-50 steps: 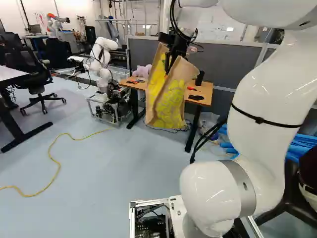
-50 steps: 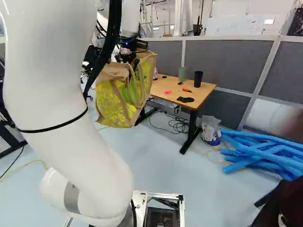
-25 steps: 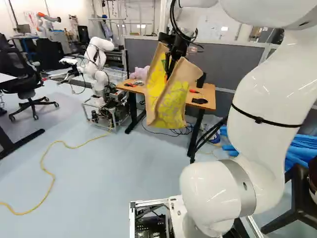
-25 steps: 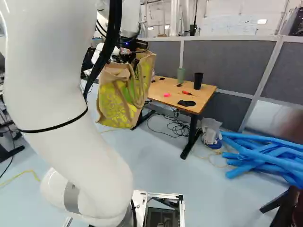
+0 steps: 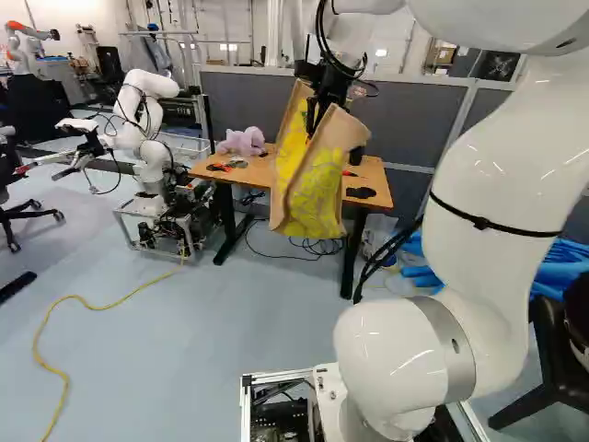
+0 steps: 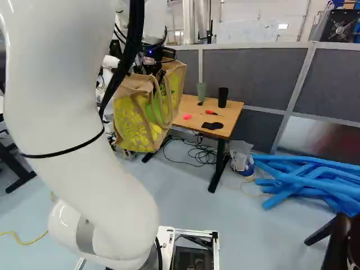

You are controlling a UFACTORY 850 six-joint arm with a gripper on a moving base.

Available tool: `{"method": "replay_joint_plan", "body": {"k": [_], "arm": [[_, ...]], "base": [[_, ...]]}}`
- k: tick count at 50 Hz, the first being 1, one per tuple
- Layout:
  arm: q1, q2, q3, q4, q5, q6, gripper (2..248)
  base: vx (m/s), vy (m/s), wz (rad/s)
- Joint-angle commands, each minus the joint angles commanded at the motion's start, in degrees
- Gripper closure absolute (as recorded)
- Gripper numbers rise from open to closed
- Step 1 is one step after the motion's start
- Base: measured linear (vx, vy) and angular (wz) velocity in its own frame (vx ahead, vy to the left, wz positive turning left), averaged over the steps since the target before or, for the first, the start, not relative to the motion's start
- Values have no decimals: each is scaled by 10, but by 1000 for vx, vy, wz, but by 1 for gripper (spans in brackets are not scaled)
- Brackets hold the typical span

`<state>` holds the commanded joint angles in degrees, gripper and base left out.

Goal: Pick up the bag on the ground and place it on the table

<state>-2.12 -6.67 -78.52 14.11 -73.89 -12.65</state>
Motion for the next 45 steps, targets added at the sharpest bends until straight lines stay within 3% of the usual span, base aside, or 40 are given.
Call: {"method": "replay_joint_plan", "body": {"k": [26,45], "arm": [[0,0,0,0,0,0,228],[0,0,0,0,0,0,228]], "base": [[167,43,-260],[160,81,-42]]}}
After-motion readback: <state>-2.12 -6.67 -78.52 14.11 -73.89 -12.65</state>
